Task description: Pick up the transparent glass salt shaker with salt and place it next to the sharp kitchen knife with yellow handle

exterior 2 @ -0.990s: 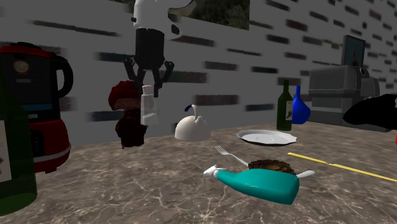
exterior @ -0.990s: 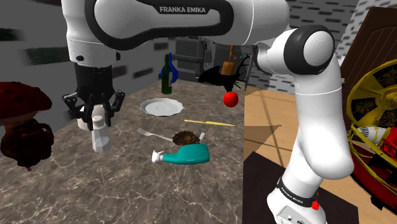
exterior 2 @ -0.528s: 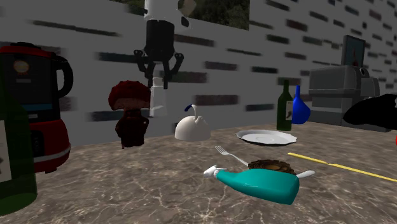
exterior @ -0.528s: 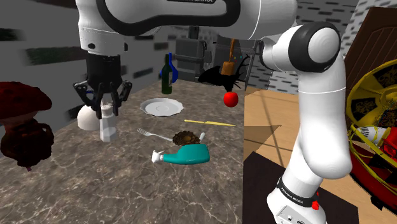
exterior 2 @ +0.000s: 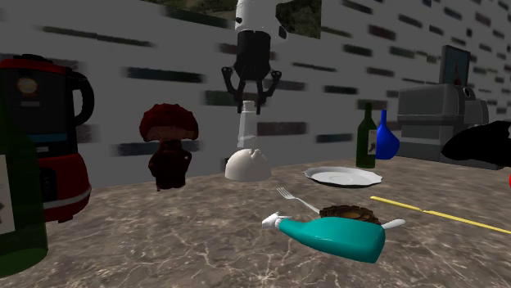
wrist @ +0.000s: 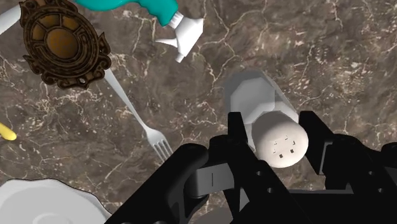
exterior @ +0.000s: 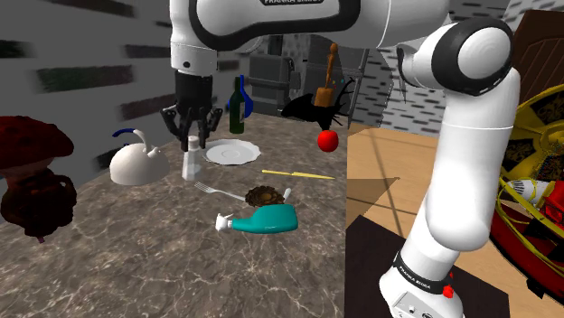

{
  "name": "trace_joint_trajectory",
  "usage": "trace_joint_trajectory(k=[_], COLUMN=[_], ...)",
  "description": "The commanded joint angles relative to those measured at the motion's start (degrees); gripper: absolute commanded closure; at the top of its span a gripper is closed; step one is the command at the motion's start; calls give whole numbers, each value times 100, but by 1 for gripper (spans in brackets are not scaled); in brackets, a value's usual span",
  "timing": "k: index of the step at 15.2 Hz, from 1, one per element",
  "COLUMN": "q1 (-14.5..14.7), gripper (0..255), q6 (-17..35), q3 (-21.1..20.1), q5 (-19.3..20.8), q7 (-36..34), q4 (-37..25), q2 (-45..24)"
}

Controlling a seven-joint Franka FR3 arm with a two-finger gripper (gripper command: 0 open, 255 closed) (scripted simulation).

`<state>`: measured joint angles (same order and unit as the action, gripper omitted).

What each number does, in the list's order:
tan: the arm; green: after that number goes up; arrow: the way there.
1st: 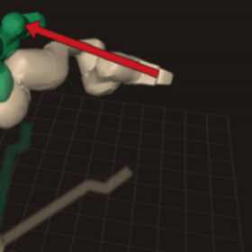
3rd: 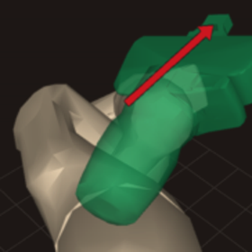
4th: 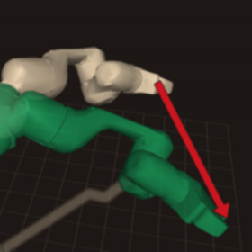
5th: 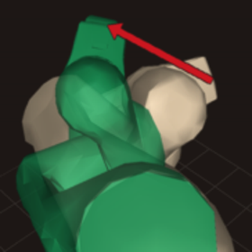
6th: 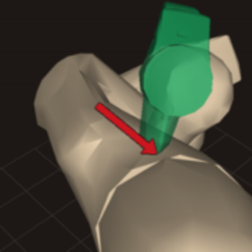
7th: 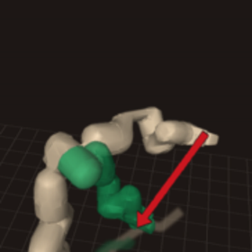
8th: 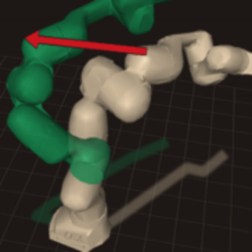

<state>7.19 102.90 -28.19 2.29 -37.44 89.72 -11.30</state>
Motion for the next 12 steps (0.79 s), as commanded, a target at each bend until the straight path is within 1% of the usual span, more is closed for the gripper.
trace_joint_trajectory(k=[1,6,12], q1=[-199,-644,-1105], gripper=[255,255,255], q6=[44,90,73], q3=[86,358,723], q5=[-118,-343,-490], q7=[298,1036,1884], q4=[218,604,823], q2=[187,536,746])
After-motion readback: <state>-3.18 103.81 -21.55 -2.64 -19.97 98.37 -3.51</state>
